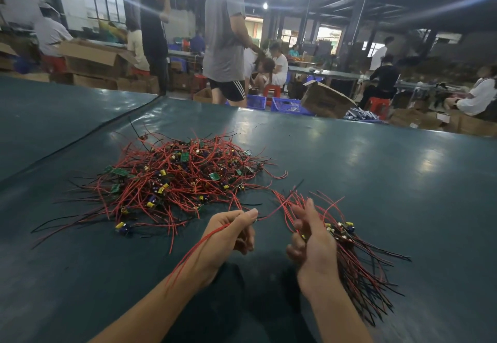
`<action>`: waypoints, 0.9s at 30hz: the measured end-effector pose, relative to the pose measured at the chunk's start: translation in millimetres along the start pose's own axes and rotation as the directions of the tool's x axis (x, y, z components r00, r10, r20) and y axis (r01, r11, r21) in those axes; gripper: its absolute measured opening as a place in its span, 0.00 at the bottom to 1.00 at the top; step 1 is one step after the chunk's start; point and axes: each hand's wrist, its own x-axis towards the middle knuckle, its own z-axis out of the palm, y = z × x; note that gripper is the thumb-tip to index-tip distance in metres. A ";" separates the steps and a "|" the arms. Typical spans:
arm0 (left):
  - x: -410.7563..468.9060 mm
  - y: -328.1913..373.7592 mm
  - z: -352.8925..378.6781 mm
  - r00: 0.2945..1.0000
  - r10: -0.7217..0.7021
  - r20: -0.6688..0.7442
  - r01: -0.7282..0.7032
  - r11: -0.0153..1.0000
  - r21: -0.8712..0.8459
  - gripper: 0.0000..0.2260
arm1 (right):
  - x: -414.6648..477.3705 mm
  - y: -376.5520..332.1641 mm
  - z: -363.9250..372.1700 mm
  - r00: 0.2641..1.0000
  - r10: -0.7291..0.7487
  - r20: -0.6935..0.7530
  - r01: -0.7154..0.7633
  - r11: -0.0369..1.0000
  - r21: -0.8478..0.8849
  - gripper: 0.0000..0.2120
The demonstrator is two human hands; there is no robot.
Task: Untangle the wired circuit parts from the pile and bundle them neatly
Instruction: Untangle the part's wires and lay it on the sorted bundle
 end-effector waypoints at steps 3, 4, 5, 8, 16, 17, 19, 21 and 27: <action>-0.3 -0.8 0.1 1.000 -0.011 0.024 0.011 1.000 0.001 0.16 | -14.0 12.2 10.8 0.986 -0.039 0.164 0.084 0.957 -0.277 0.16; -0.5 -1.5 -0.2 0.999 -0.015 0.041 0.014 1.000 0.016 0.16 | -17.0 15.5 13.3 0.977 -0.072 0.200 0.138 0.931 -0.337 0.13; -0.6 -2.2 -0.7 0.998 -0.020 0.056 0.019 0.999 0.029 0.16 | -17.8 17.6 15.0 0.970 -0.110 0.215 0.183 0.915 -0.358 0.11; -0.1 -1.7 -2.1 0.996 -0.037 0.078 0.033 0.998 0.061 0.16 | -10.9 12.5 12.2 0.981 -0.160 0.112 0.186 0.944 -0.274 0.12; 0.6 4.0 -6.2 0.993 0.006 0.115 -0.014 0.997 0.069 0.16 | 10.0 -12.3 -11.8 0.973 -0.157 -0.167 0.164 0.986 0.031 0.12; 0.4 3.7 -6.7 0.994 0.005 0.107 -0.010 0.999 0.052 0.16 | 8.9 -11.0 -10.4 0.973 -0.175 -0.153 0.180 0.983 0.024 0.12; 0.2 4.4 -9.0 0.996 0.001 0.092 -0.002 1.000 0.012 0.15 | 5.1 -7.0 -6.9 0.976 -0.199 -0.089 0.201 0.979 0.016 0.12; 1.1 4.6 -11.3 0.995 -0.005 0.097 0.008 1.000 -0.027 0.16 | -0.2 -2.5 -2.9 0.980 -0.196 0.022 0.195 0.981 0.006 0.14; -0.2 1.2 -7.7 0.983 -0.024 0.182 0.027 1.000 -0.010 0.18 | -23.9 23.8 13.2 0.867 -0.182 0.465 0.338 0.899 -0.279 0.23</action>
